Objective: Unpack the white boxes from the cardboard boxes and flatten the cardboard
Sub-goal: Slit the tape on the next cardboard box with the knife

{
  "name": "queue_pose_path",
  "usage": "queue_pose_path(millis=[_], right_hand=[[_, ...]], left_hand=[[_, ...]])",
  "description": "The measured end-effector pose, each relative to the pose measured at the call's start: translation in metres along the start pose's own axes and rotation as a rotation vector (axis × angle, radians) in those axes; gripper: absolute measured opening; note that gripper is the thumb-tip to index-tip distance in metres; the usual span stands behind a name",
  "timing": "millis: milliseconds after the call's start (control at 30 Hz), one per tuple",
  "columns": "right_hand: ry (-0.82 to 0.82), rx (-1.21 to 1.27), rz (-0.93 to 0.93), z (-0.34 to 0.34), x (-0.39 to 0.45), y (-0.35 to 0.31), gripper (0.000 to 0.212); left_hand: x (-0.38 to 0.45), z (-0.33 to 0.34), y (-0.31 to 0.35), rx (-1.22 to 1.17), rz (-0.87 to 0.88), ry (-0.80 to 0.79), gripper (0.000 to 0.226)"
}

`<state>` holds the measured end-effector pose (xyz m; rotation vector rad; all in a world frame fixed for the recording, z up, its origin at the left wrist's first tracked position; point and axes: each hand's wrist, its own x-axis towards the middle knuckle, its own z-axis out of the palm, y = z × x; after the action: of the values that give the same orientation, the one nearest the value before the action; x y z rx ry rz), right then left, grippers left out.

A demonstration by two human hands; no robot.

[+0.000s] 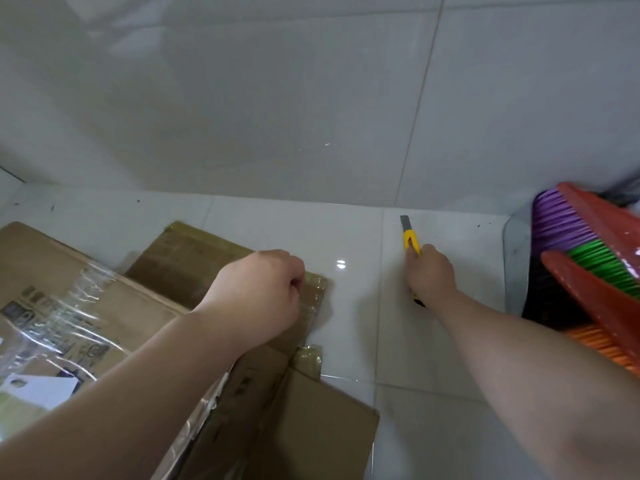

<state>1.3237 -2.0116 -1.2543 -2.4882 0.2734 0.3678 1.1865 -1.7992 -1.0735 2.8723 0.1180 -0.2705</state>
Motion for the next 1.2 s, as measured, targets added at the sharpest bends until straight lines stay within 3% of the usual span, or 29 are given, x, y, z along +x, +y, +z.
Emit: queue_pose_path(millis=[167,267,300,400,500,600,800,867,933,967,1067,1133,1200], right_hand=[[-0.116,0.415,0.167,0.002,-0.014,-0.023,0.031],[-0.223,0.858,0.269,-0.001,-0.035,-0.06,0.032],[-0.234,0.934,0.228,-0.003,-0.042,-0.078,0.031],[-0.29,1.019,0.022,-0.014,-0.064,-0.128,0.022],[-0.358,1.152,-0.037,-0.025,-0.075,-0.147,0.015],[-0.418,1.238,-0.051,-0.038,-0.081,-0.141,0.019],[-0.673,1.245,-0.217,-0.048,-0.08,-0.13,0.031],[-0.664,1.255,-0.204,-0.045,-0.076,-0.131,0.03],[-0.581,1.239,-0.103,-0.03,-0.064,-0.123,0.024],[-0.495,1.183,-0.028,-0.019,-0.055,-0.116,0.024],[-0.107,0.675,0.243,0.016,-0.019,-0.078,0.023],[0.019,0.321,0.263,0.023,-0.008,-0.055,0.013],[0.074,0.215,0.242,0.025,0.001,-0.042,0.021]], left_hand=[[-0.006,-0.003,0.003,-0.02,-0.049,-0.042,0.019],[0.001,0.008,0.012,-0.378,-0.217,-0.063,0.015],[0.006,0.016,0.018,-0.497,-0.285,-0.113,0.01],[0.018,0.042,0.032,-0.825,-0.43,-0.274,0.03],[0.024,0.044,0.04,-1.198,-0.461,-0.164,0.015],[0.019,0.034,0.046,-1.354,-0.389,-0.177,0.014],[0.021,0.018,0.044,-1.225,-0.4,-0.156,0.021],[0.027,0.016,0.044,-1.218,-0.442,-0.16,0.022],[0.033,0.015,0.044,-1.119,-0.485,-0.16,0.027],[0.036,0.013,0.042,-0.946,-0.458,-0.147,0.03],[0.029,0.004,0.031,-0.311,-0.213,-0.095,0.031],[0.02,-0.003,0.023,-0.18,-0.109,-0.081,0.026],[0.011,-0.01,0.014,-0.128,-0.077,-0.045,0.025]])
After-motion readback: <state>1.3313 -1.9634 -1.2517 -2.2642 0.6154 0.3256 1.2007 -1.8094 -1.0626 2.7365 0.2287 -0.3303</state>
